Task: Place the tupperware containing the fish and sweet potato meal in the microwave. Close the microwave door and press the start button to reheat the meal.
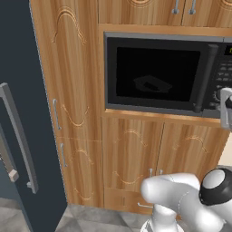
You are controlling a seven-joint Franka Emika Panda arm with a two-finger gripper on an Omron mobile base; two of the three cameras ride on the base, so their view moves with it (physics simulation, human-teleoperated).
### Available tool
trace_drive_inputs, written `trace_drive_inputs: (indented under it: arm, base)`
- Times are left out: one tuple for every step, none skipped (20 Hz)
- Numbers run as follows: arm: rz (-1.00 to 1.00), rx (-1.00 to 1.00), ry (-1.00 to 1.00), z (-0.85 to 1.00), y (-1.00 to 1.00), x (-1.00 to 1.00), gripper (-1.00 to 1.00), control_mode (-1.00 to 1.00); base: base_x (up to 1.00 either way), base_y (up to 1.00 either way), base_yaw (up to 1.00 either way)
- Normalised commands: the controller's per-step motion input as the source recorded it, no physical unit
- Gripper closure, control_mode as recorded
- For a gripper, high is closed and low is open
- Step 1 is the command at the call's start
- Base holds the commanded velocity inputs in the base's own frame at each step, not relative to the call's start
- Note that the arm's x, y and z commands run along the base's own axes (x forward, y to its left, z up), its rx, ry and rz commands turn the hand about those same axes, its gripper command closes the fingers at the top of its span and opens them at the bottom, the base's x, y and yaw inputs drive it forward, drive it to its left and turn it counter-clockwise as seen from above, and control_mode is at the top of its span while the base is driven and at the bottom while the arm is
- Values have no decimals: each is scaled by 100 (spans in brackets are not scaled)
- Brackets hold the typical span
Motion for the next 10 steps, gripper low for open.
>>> trace_drive_inputs:
  arm:
    - [0, 1, 0, -21, -15, 21, 100, -100]
    - [0, 0, 0, -21, -12, 21, 100, -100]
    - [0, 1, 0, -20, -13, 21, 100, -100]
    - [0, 1, 0, -20, -14, 21, 100, -100]
    - [0, 1, 0, -18, -14, 23, 100, -100]
    - [0, 1, 0, -17, -12, 24, 100, -100]
    - [0, 0, 0, -17, -11, 25, 100, -100]
    - [0, 0, 0, -15, -8, 26, 100, -100]
    - [0, 0, 0, -14, -8, 26, 100, -100]
    - [0, 0, 0, -14, -8, 27, 100, -100]
  base:
    - [0, 0, 0]
    - [0, 0, 0]
    - [0, 0, 0]
    - [0, 0, 0]
    - [0, 0, 0]
    - [0, 0, 0]
    - [0, 0, 0]
    - [0, 0, 0]
    - [0, 0, 0]
    - [0, 0, 0]
